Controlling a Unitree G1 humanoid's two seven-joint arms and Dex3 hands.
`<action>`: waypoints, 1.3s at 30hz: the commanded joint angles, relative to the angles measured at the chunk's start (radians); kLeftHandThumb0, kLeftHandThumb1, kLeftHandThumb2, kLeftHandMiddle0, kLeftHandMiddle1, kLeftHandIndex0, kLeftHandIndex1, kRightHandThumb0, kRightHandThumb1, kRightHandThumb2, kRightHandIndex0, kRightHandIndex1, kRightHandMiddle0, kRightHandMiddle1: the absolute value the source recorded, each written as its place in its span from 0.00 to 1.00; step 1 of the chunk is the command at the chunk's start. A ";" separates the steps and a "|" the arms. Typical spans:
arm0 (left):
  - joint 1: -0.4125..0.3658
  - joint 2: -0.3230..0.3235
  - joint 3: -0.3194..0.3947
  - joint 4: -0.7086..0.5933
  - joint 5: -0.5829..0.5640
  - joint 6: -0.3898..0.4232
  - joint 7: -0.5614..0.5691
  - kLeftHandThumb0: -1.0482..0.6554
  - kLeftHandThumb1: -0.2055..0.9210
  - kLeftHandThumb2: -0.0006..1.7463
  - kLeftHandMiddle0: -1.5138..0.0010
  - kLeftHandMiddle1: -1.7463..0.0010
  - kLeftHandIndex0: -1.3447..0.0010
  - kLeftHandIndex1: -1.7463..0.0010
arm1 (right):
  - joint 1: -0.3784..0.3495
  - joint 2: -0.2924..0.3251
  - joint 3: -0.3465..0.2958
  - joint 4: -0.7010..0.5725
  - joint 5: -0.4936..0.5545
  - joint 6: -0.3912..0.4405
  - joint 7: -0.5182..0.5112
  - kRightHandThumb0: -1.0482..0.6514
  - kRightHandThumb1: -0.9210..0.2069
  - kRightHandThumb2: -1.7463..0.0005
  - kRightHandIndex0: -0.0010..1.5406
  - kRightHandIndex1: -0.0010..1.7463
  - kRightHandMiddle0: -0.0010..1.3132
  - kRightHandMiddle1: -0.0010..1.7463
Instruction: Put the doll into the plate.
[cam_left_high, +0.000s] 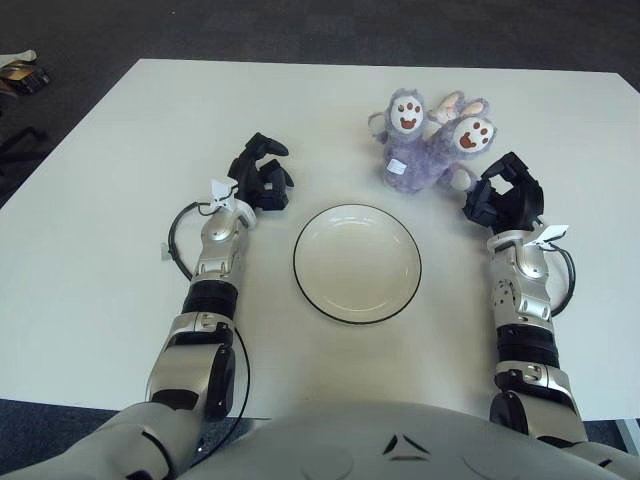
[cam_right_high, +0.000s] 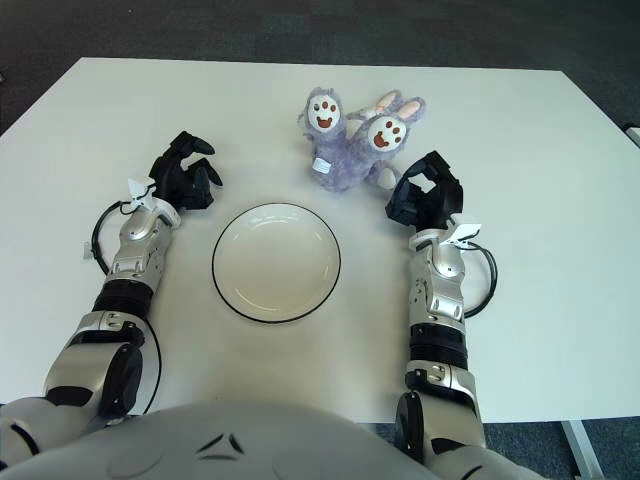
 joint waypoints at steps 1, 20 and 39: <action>0.048 -0.007 -0.005 0.041 0.002 0.027 -0.004 0.61 0.39 0.81 0.52 0.03 0.69 0.00 | 0.038 0.006 -0.011 0.026 0.007 0.006 -0.008 0.30 0.65 0.16 0.86 1.00 0.55 1.00; 0.045 -0.006 -0.008 0.046 0.004 0.022 -0.007 0.61 0.39 0.81 0.52 0.04 0.69 0.00 | 0.026 0.011 -0.039 0.015 0.049 0.028 -0.014 0.30 0.66 0.15 0.85 1.00 0.56 1.00; 0.046 -0.026 -0.009 0.047 0.002 0.005 0.002 0.61 0.40 0.80 0.53 0.04 0.70 0.00 | 0.028 -0.092 -0.030 -0.036 -0.109 0.104 -0.109 0.40 0.50 0.28 0.54 1.00 0.41 1.00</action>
